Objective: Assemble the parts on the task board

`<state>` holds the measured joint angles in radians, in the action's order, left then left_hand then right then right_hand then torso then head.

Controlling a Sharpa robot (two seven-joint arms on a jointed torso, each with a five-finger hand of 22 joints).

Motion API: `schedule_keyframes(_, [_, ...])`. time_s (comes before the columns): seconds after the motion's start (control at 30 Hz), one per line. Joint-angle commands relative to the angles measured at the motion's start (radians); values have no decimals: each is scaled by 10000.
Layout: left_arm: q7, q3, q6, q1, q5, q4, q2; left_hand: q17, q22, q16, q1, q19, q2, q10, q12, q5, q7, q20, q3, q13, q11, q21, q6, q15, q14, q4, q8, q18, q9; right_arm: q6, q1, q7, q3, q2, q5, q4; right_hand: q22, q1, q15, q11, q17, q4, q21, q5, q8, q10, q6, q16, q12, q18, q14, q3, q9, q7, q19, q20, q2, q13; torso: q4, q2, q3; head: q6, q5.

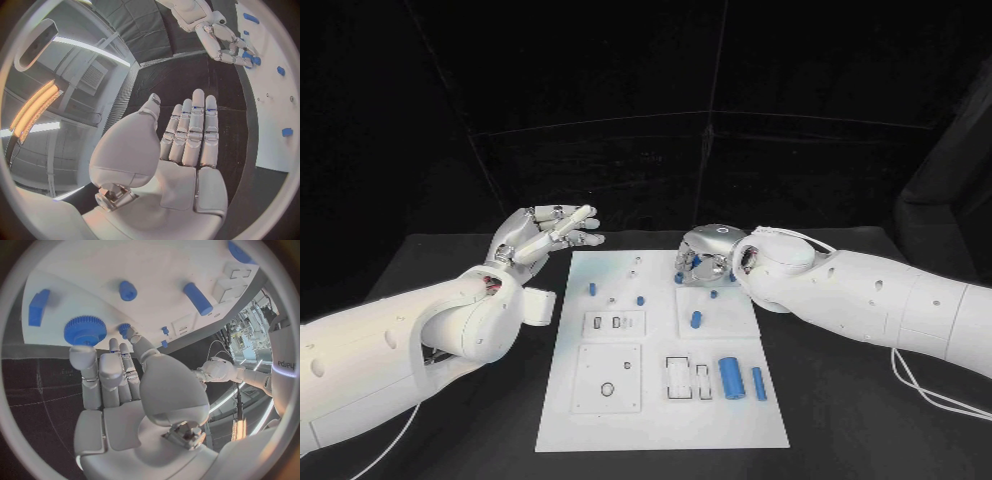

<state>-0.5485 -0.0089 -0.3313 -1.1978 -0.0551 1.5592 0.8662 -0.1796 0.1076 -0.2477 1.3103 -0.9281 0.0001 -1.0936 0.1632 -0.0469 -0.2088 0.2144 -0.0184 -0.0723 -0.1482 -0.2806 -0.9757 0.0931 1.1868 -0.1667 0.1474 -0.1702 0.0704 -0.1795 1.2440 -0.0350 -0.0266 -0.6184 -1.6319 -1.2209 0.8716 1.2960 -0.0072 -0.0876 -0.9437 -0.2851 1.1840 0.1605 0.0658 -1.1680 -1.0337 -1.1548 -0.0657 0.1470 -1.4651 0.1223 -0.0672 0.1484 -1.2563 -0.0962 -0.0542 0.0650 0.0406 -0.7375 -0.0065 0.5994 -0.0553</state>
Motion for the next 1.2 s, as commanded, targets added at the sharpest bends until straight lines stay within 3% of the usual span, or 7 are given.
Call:
schedule_keyframes(0.03, [4,10,185,-16,-46,21,6,-12,-14,78,-77,-81,21,-56,-49,-16,-13,5,76,12,-8,60,-75,38,-1,2,-56,-144,-16,325,27,-97,9,48,-282,32,66,-61,62,-3,-78,7,67,-64,-13,48,11,-70,28,-181,-283,69,2,36,8,-58,59,1,15,-56,6,13,37])
schedule_keyframes(0.37, [38,10,212,-19,-44,-8,25,-12,-16,81,-77,-80,21,-57,-51,-16,-13,6,79,13,-8,62,-77,38,-3,4,-57,-143,-16,368,26,-56,9,158,-292,112,807,-154,76,-5,-731,36,636,-69,-12,-38,-21,-677,13,-282,-333,402,1,41,-149,-92,57,6,26,-119,4,13,54])
schedule_keyframes(0.5, [56,10,221,-20,-44,-29,20,-13,-18,84,-76,-81,21,-58,-54,-16,-13,6,81,13,-8,64,-78,39,-4,6,-58,-143,-17,390,26,-35,9,192,-292,135,1013,-196,77,2,-890,54,798,-68,-9,-90,-40,-835,11,-310,-341,544,0,42,-194,-96,30,7,35,-120,18,50,65])
schedule_keyframes(0.73, [84,10,224,-23,-44,-35,40,-15,-21,90,-75,-81,20,-61,-58,-16,-13,7,86,13,-8,68,-81,40,-6,10,-61,-143,-17,261,26,14,9,183,-205,119,1499,-283,40,59,-1181,123,1150,-32,65,-398,-300,-1126,-51,-381,-363,885,-33,26,-354,-80,-91,34,39,-143,15,64,64])
schedule_keyframes(0.9, [116,10,237,-24,-44,-62,36,-18,-27,99,-71,-82,20,-63,-67,-16,-14,8,93,15,-9,75,-81,40,-7,19,-68,-144,-19,-654,26,45,9,141,-40,31,2024,-106,-81,217,-1276,132,1504,-245,251,-989,-867,-1268,-197,-464,-347,1463,-117,-87,-568,15,-387,130,38,-153,25,71,67])
schedule_keyframes(1.0, [127,10,244,-24,-44,-76,37,-30,-47,130,-80,-86,24,-51,-108,-16,-29,14,124,22,-21,99,-65,48,-12,34,-101,-144,-29,-1266,25,120,9,102,152,-56,2356,-35,-122,271,-1287,87,1700,-229,292,-1145,-1019,-1300,-220,-525,-339,1640,-144,-130,-728,57,-366,165,40,-153,22,42,67])
schedule_keyframes(1.2, [150,10,266,-24,-43,-102,49,-40,-62,153,-92,-89,27,-38,-141,-16,-40,18,150,27,-32,116,-50,55,-14,41,-128,-143,-35,-2015,25,137,11,132,645,-115,2485,-164,-140,294,-1269,158,1805,-257,271,-1230,-1093,-1322,-174,-547,-322,1774,-154,-151,-766,88,-238,192,61,-171,12,22,84])
